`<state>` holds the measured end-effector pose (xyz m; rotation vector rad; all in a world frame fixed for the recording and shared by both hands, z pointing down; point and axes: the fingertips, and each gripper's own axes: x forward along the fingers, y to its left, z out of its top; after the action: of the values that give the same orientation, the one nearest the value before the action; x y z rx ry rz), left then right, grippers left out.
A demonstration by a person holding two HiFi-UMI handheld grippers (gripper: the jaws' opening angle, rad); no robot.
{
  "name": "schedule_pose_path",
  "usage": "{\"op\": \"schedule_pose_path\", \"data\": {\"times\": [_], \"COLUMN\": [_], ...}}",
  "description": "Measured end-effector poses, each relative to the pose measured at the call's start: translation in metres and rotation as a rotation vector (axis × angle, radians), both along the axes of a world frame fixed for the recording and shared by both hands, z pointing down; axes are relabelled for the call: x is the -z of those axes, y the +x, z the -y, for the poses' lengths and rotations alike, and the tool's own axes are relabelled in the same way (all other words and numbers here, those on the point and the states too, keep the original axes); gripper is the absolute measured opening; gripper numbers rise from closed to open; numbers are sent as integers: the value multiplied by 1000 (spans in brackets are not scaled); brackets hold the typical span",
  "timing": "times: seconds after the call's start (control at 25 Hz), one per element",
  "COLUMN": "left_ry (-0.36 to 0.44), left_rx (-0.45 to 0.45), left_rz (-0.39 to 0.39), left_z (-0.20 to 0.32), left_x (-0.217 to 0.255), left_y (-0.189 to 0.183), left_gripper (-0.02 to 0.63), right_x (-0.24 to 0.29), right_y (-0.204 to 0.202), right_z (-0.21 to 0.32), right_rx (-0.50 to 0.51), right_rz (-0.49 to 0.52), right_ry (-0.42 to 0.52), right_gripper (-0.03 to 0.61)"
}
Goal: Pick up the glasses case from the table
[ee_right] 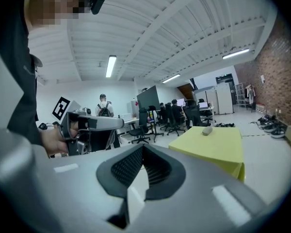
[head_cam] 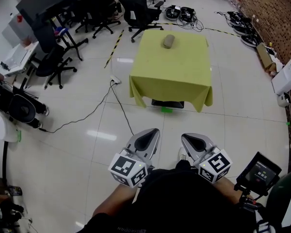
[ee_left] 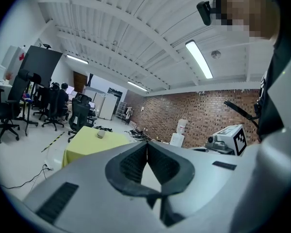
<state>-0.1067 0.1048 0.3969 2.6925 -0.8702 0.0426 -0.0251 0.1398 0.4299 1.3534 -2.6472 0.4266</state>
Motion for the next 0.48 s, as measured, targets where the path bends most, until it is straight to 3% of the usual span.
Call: {"op": "schedule_pose_path", "data": {"times": [0.48], "left_ry": [18], "left_rx": [8], "left_rz": [6], "left_z": [6], "left_x": [9], "left_y": [-1], "left_gripper": [8], "right_x": [9], "right_y": [0], "right_z": [6], "right_rx": [-14], "right_rz": [21], "right_ry": [24], "right_gripper": [2]}}
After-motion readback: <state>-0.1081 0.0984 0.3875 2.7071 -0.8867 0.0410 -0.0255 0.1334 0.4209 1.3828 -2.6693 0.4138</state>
